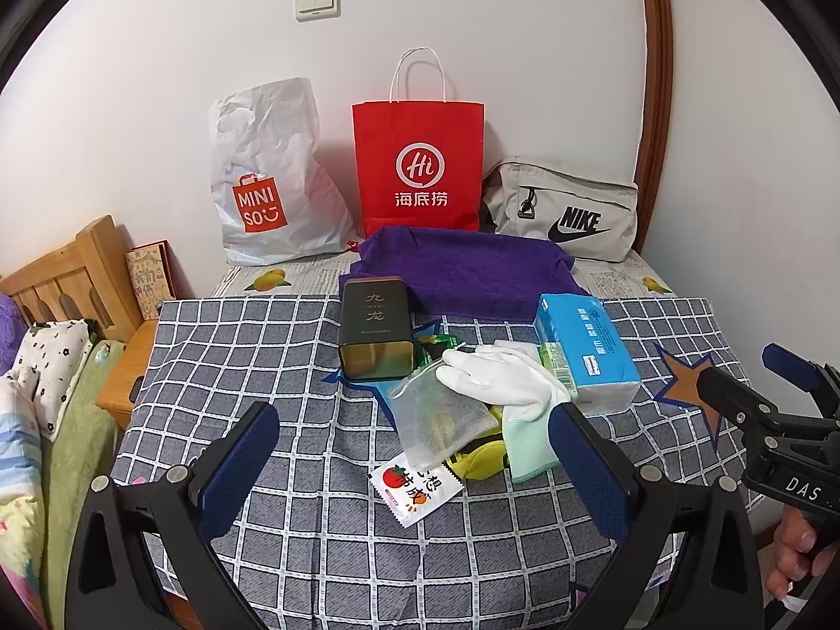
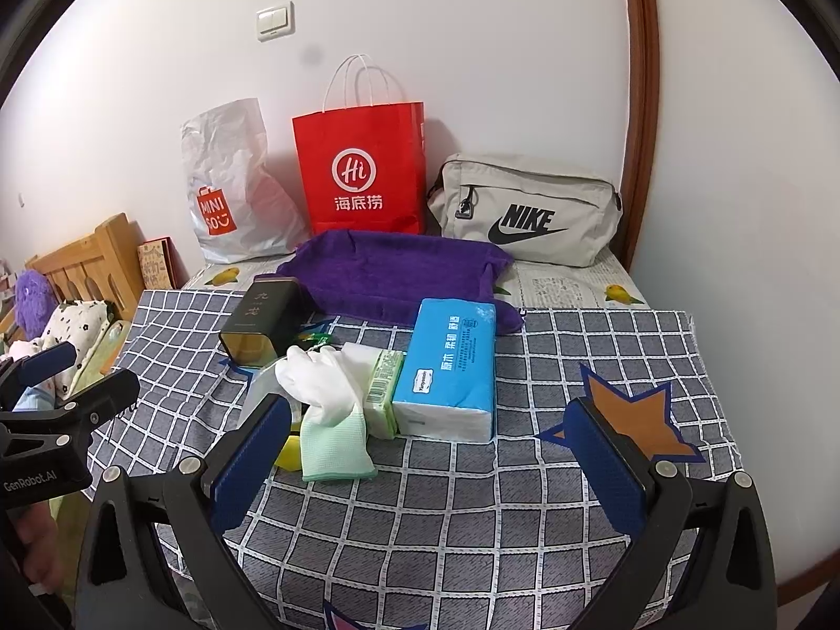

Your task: Organize soft objects

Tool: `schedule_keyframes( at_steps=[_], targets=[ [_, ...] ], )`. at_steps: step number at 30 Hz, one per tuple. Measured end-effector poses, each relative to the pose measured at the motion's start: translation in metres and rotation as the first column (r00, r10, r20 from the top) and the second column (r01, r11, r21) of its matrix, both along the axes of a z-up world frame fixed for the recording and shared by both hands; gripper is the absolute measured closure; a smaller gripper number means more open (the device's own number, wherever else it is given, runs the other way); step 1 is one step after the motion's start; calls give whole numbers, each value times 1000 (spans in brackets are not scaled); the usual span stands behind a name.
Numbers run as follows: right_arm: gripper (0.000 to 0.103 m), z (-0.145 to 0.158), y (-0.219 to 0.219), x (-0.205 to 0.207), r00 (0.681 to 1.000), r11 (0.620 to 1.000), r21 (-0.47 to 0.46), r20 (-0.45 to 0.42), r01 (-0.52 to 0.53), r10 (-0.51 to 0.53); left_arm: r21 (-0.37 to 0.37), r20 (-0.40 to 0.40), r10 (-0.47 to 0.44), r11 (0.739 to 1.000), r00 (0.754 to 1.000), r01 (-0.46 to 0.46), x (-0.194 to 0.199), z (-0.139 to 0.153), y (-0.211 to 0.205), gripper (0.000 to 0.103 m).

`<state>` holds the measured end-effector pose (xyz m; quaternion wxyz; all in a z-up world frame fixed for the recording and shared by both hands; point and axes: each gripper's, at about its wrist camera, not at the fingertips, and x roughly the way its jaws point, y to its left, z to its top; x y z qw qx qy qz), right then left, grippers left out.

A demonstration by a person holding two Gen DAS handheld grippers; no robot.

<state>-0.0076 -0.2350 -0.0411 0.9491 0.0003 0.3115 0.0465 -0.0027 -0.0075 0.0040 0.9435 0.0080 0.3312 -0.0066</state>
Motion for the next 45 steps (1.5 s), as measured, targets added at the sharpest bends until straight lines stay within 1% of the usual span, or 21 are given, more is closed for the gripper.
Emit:
schedule_keyframes(
  at_steps=[26, 32, 38, 42, 45],
  targets=[
    [0, 0, 0, -1, 1000, 1000, 7, -3, 1, -1, 11, 5, 0, 1000, 1000, -1, -1, 1, -1, 0],
    [0, -3, 3, 3, 1000, 1000, 25, -14, -14, 14, 5, -2, -2, 1000, 1000, 2, 2, -1, 2, 0],
    [0, -13, 3, 12, 999, 1000, 24, -41, -12, 13, -29, -51, 0, 1000, 999, -2, 14, -19, 14, 0],
    [0, -23, 2, 20, 998, 1000, 15, -62, -7, 8, -77, -123, -12, 997, 992, 2, 27, -42, 24, 0],
    [0, -33, 3, 27, 997, 1000, 17, -80, -12, 13, -76, -159, -10, 997, 987, -2, 34, -60, 27, 0]
  ],
)
